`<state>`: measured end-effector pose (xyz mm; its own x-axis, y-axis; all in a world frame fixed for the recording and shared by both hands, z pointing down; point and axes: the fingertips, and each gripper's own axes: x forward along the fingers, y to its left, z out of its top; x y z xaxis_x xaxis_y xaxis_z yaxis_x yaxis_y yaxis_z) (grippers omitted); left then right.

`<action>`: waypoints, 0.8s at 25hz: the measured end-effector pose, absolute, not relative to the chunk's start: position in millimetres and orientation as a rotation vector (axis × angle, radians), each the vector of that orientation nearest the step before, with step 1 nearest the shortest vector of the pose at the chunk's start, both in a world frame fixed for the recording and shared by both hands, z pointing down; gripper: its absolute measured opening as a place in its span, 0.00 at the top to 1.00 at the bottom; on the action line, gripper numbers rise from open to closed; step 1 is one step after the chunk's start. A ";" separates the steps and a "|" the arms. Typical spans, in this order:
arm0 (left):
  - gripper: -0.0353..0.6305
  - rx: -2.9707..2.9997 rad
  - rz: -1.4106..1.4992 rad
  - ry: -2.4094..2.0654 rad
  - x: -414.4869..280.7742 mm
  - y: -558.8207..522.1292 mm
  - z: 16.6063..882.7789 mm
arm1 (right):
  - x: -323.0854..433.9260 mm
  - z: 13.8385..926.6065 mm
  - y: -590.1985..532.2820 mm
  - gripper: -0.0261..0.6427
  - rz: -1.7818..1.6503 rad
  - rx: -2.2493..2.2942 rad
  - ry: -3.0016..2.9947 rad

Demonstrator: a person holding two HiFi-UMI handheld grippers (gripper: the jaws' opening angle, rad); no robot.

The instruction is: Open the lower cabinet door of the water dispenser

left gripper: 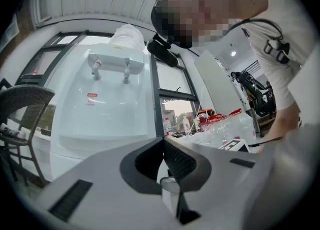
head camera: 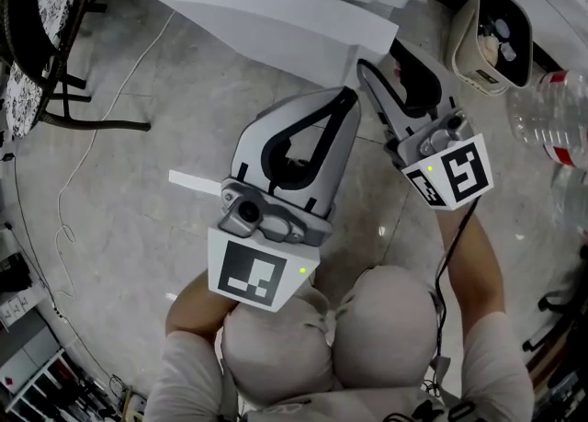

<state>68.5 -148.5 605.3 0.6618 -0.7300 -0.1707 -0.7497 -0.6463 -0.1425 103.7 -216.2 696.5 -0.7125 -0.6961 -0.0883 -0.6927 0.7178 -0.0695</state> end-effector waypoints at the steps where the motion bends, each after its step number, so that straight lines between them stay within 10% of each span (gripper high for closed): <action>1: 0.94 -2.674 0.140 1.207 66.3 -145.6 603.8 | 99.0 696.3 -208.0 0.68 -0.044 -1.107 2.828; 20: 0.94 -2.496 -0.041 1.561 -54.9 -98.6 616.5 | -11.3 689.5 -93.9 0.75 0.004 -0.571 3.031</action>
